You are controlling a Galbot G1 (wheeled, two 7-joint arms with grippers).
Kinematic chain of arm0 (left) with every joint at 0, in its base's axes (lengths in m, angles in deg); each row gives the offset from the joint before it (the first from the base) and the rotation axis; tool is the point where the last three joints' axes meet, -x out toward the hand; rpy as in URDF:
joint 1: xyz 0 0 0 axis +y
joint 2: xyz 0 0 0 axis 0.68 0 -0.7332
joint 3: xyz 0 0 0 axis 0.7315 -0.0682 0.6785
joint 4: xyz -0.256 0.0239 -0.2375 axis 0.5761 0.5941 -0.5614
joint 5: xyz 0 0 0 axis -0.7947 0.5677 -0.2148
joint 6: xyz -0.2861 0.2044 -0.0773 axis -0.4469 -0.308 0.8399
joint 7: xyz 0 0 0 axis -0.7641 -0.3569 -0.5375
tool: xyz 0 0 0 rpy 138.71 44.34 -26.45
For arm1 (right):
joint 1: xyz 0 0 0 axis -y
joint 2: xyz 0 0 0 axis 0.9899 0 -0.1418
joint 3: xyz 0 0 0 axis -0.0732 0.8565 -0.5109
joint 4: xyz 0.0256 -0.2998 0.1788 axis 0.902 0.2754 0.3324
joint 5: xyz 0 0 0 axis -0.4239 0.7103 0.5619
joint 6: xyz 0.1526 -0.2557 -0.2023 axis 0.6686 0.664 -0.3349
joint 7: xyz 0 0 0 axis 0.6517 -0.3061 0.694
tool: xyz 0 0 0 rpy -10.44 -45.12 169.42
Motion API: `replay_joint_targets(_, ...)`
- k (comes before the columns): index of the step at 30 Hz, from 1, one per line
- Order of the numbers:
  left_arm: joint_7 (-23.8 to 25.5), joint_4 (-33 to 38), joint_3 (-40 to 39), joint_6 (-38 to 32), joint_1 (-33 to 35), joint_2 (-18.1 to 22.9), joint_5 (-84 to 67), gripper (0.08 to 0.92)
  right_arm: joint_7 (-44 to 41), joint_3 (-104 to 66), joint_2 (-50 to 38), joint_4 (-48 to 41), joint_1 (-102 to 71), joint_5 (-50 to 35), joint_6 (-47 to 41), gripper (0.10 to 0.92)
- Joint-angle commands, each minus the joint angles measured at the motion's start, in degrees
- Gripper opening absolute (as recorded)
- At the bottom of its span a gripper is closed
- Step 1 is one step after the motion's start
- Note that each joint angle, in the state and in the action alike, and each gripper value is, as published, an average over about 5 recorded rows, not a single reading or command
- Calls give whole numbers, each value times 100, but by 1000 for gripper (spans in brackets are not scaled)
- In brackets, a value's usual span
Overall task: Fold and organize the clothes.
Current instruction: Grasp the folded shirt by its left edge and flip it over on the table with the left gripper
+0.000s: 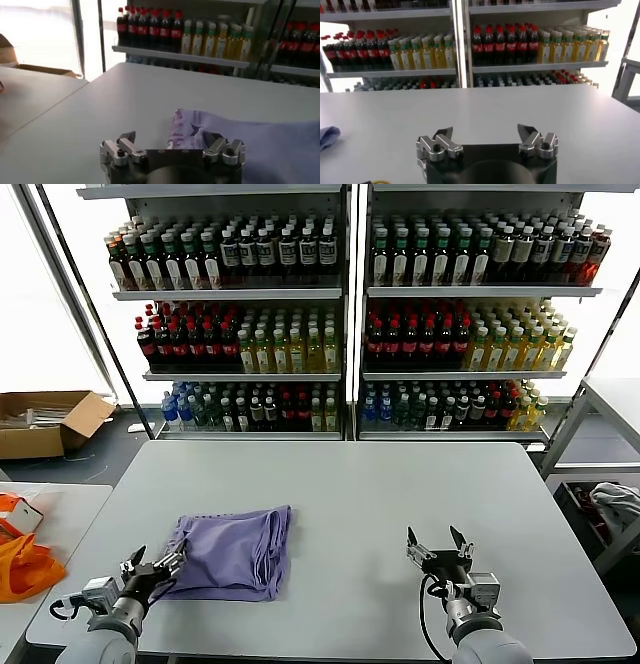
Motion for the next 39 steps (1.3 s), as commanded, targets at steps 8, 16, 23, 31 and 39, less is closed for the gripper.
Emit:
replay_joint_targets(8,95,-59,-58,293,17,18,-844,793,-6,11,-6,-22,1,7,15,823)
replay_joint_targets(16,159,-119,-164,322,23,51,-845,614,-3,-1,-24,-22,-18,1,35,823)
replay_joint_targets(23,152,-124,-194,334,30,63,-857,415,-2,-4,-34,7,-34,-3,37,823)
replay_joint_targets(31,40,-145,-133,239,28,78,-824,182,5,3,-22,39,-7,-19,14,823)
replay_joint_targets(39,-106,180,663,106,-8,-300,-708,109,3,7,-37,15,58,-40,0,823)
